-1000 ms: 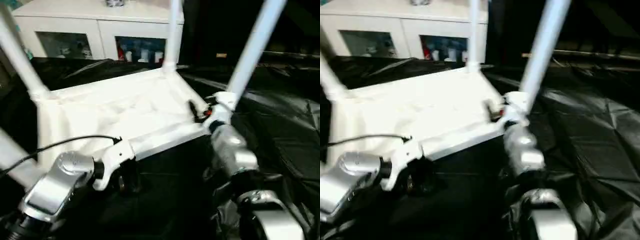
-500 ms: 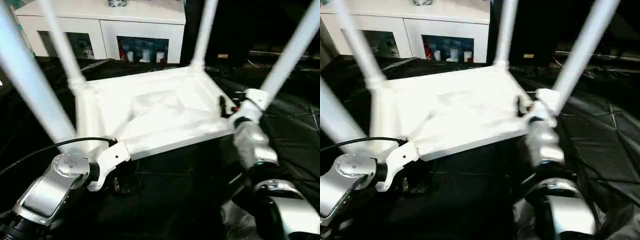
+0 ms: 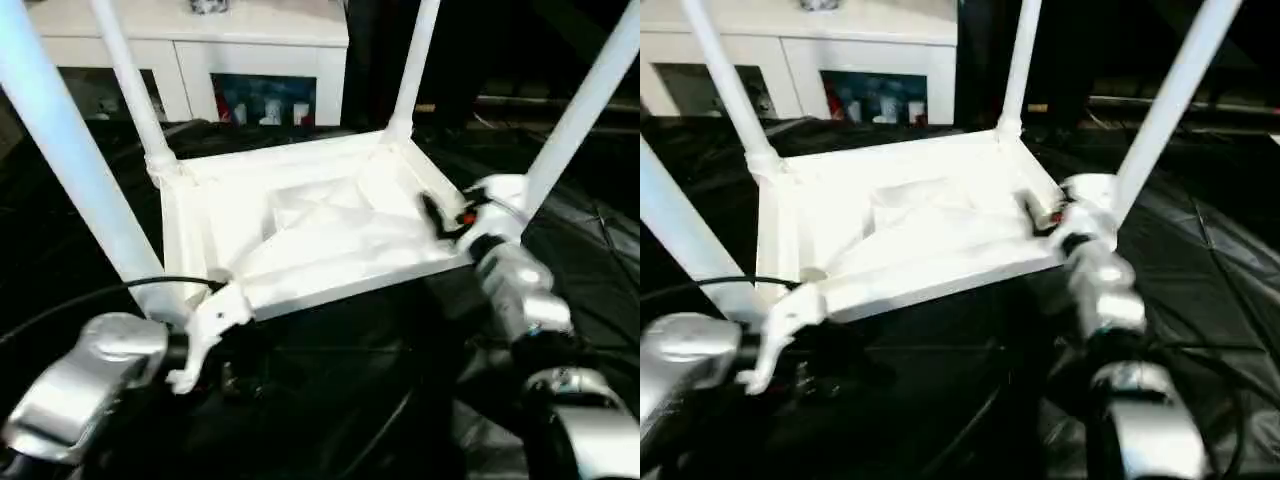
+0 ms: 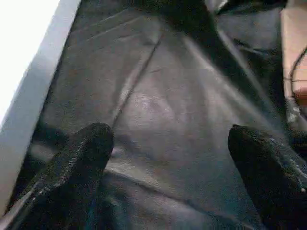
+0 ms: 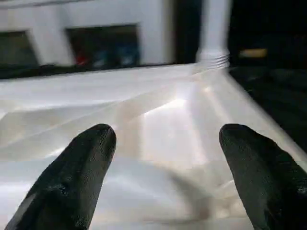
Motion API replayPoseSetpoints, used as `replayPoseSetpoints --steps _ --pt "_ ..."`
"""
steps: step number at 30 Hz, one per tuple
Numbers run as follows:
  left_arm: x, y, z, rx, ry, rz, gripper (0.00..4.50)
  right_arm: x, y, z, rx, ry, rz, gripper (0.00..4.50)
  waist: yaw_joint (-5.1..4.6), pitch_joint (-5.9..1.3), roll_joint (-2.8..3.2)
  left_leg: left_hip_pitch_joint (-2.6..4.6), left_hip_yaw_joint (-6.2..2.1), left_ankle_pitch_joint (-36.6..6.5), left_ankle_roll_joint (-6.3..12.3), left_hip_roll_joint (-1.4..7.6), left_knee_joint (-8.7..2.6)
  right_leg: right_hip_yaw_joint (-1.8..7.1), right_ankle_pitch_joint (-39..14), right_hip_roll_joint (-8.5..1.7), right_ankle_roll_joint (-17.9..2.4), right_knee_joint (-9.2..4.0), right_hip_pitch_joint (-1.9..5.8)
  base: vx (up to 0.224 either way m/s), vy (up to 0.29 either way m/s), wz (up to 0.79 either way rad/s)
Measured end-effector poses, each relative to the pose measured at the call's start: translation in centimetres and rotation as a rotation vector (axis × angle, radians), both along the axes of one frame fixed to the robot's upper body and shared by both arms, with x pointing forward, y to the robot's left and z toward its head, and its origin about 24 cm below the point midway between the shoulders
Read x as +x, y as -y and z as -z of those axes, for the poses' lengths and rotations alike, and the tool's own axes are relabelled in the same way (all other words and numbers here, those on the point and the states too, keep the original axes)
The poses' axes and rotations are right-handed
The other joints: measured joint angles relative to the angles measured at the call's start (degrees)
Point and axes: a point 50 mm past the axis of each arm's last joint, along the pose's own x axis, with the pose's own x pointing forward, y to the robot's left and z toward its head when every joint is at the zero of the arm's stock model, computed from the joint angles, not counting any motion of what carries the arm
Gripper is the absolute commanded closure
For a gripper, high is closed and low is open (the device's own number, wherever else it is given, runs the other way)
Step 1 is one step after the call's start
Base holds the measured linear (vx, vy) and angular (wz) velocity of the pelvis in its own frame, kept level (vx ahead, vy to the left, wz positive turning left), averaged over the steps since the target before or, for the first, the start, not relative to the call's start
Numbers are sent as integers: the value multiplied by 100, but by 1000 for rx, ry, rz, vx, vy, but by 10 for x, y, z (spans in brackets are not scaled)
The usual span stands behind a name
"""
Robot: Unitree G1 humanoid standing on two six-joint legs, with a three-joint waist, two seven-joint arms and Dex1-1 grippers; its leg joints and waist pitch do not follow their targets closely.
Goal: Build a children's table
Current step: Rotate table base
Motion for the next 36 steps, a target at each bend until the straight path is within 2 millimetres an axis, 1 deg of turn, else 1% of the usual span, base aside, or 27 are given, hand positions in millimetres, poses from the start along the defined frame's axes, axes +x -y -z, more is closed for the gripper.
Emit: replayPoseSetpoints --steps 3,5,6,10,12,15,18,21,24,26,30,32,33,34,36 --pt "-11 -14 1 14 -52 0 7 -15 -1 14 -19 -29 -36 63 19 1 2 0 0 0 0 -5 0 4 -1 -3 1 -4 1 0 0 0" --pt "-20 -21 2 30 -92 10 7 -25 -1 20 -26 -36 -52 63 31 1 1 1 1 0 0 -5 0 6 -2 -3 3 -5 3 0 0 0" --pt "-25 -28 1 47 -117 7 7 -32 0 23 -27 -40 -53 63 34 1 1 3 1 -1 0 -5 0 8 -2 -2 4 -5 3 0 0 0" --pt "-31 -54 -6 100 -131 -52 7 -47 8 30 -30 -64 -48 63 12 3 6 19 0 -1 -1 -5 -1 16 -22 1 36 -3 5 0 0 0" --pt "-31 -69 -14 110 -115 -105 7 -51 14 30 -40 -67 -39 63 -3 4 5 39 0 -2 -2 -6 -1 19 -24 2 39 -4 15 0 0 0" --pt "-24 -93 -32 108 -48 -210 7 -56 20 31 -49 -67 -30 63 -9 5 -6 62 -14 -2 -2 -8 -1 16 -26 4 43 -8 12 0 0 0" --pt "-19 -110 -47 88 16 -284 7 -59 23 33 -61 -81 -31 63 -15 6 -8 69 -36 -2 -2 -20 -1 14 -27 4 43 -22 12 0 0 0" --pt "-13 -120 -60 43 102 -312 7 -64 28 38 -85 -107 -22 63 -12 8 -29 72 -41 -2 -2 -21 -1 12 -26 4 43 -36 0 0 0 0" --pt "-6 -121 -67 -22 163 -321 7 -64 33 39 -106 -119 11 63 -12 14 -18 94 -48 -3 -2 -22 -1 0 -26 4 43 -72 10 0 0 0" --pt "-2 -119 -67 -69 182 -335 7 -64 34 39 -123 -125 25 63 -6 19 -12 112 -53 -3 -1 -22 -1 -10 -26 3 43 -100 27 0 0 0" --pt "15 -103 -62 -167 261 -349 7 -64 33 42 -135 -143 35 63 1 20 -11 127 -53 -3 -1 -24 -1 -25 -27 -5 42 -144 44 0 0 0" --pt "20 -98 -58 -194 278 -357 7 -64 31 42 -136 -145 30 63 -16 26 -1 135 -73 -3 -1 -21 -3 -59 -27 -10 42 -180 55 0 0 0" --pt "24 -95 -56 -220 296 -372 7 -64 30 43 -137 -152 28 63 -20 35 14 147 -99 -4 -1 -20 -6 -87 -27 -10 42 -209 92 -12 25 -18" --pt "29 -93 -55 -249 315 -389 7 -64 30 45 -139 -163 24 63 -29 38 18 154 -113 -4 -1 -21 -6 -100 -28 -10 41 -220 109 -12 25 -18" --pt "38 -81 -53 -350 339 -419 7 -61 25 50 -167 -197 1 63 -63 49 34 163 -144 -4 -2 -19 -6 -147 -29 -12 39 -254 120 0 0 0"
